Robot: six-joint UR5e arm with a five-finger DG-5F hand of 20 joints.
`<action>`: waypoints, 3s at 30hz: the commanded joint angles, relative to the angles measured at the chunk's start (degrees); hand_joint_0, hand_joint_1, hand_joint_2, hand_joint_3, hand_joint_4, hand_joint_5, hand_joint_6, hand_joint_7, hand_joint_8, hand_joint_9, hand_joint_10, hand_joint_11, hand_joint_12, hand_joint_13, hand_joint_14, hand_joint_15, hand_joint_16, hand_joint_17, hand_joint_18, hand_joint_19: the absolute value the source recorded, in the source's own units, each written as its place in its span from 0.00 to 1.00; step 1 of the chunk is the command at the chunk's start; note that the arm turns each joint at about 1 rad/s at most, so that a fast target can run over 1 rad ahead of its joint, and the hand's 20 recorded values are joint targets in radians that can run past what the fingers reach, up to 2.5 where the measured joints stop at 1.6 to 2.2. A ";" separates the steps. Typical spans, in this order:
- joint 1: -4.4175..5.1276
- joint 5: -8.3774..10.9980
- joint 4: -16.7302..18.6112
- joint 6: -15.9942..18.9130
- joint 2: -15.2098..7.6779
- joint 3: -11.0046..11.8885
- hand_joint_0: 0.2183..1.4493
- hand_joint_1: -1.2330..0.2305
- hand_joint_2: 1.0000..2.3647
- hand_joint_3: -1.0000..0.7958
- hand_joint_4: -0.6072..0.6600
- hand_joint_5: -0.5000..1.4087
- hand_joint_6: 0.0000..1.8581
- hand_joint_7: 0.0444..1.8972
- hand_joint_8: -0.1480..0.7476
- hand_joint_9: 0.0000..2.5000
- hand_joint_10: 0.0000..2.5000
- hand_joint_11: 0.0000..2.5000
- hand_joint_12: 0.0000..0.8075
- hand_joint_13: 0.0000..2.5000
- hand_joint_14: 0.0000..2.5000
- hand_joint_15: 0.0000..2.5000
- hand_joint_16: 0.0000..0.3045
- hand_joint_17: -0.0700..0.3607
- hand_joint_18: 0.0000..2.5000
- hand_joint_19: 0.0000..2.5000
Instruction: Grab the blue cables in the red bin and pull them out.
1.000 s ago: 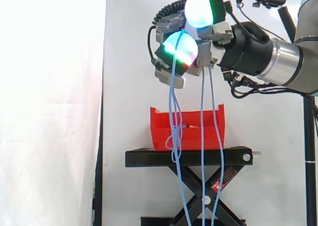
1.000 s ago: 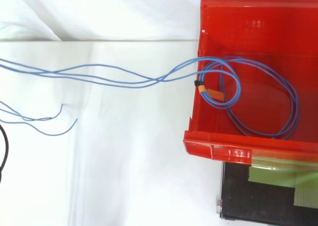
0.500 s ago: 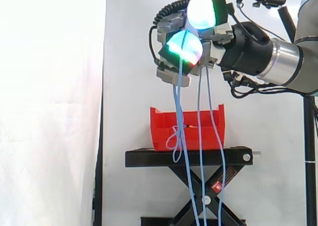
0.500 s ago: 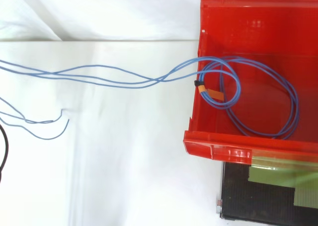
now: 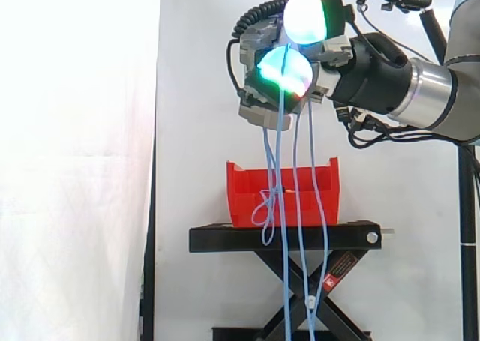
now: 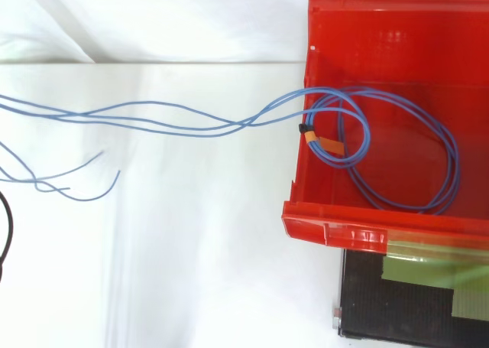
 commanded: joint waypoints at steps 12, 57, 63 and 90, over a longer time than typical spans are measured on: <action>0.00 -0.09 0.00 0.07 0.00 0.00 0.28 0.28 0.00 0.00 0.77 0.85 0.19 0.35 0.53 0.74 0.06 0.77 0.54 0.61 0.68 0.40 0.22 0.52 0.61 0.45; 0.00 -0.18 0.00 0.33 0.00 -0.09 0.51 0.21 0.00 0.00 0.72 0.80 0.27 0.34 0.45 0.74 0.04 0.82 0.44 0.60 0.61 0.48 0.15 0.40 0.58 0.57; 0.00 0.09 0.00 3.32 0.00 0.00 0.51 0.21 0.00 0.00 0.72 0.77 0.29 0.32 0.46 0.71 0.08 0.79 0.45 0.58 0.64 0.46 0.15 0.40 0.56 0.57; 0.00 3.43 0.09 11.67 0.00 -0.09 0.50 0.19 0.00 0.00 0.74 0.72 0.33 0.29 0.47 0.67 0.14 0.72 0.45 0.56 0.68 0.42 0.15 0.39 0.54 0.58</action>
